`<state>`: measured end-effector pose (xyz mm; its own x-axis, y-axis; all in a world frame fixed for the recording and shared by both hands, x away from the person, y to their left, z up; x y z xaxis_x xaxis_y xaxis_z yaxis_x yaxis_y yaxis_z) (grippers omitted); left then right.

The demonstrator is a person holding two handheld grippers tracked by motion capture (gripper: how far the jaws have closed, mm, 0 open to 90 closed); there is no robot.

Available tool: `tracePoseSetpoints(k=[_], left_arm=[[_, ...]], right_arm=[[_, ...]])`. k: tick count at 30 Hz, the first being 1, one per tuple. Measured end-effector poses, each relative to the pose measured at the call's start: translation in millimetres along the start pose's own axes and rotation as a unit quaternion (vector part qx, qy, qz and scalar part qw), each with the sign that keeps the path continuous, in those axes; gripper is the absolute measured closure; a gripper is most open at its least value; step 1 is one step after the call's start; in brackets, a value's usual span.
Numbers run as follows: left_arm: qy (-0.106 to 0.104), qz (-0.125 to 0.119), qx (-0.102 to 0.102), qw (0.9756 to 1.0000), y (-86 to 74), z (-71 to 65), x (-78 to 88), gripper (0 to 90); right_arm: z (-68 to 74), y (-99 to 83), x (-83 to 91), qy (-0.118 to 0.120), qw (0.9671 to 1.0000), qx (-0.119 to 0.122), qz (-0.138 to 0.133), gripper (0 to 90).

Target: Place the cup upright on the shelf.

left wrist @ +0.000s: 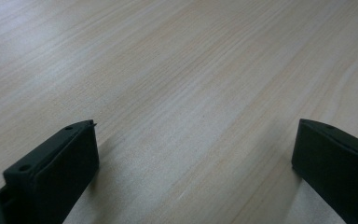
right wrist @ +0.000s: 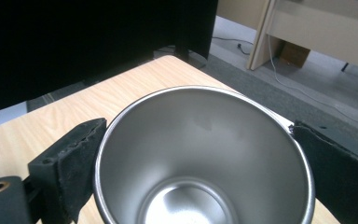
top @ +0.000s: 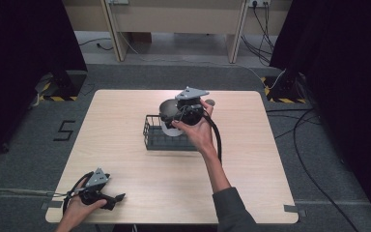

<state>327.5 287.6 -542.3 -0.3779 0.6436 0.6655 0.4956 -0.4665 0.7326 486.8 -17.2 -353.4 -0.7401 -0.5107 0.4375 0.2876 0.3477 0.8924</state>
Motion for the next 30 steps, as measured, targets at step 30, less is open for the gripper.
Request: tracePoseSetpoints(k=[30], left_arm=[[0.000,0.000,0.000,1.0000,0.0,0.0,-0.1,0.0]], right_arm=[[-8.2,-18.0,-45.6,-0.022,0.9990,0.001,0.039,6.4]])
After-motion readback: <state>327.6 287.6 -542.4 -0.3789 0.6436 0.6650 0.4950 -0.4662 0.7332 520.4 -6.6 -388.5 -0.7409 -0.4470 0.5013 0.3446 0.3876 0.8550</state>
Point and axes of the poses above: each handheld gripper's, and its own axes: x roughly backward along the jaws, y roughly out of its top, z roughly to its left, the point moved 2 cm from there along -x, roughly forward along the jaws, and after that the axes turned 11 degrees about -y, right-handed, at the moved point
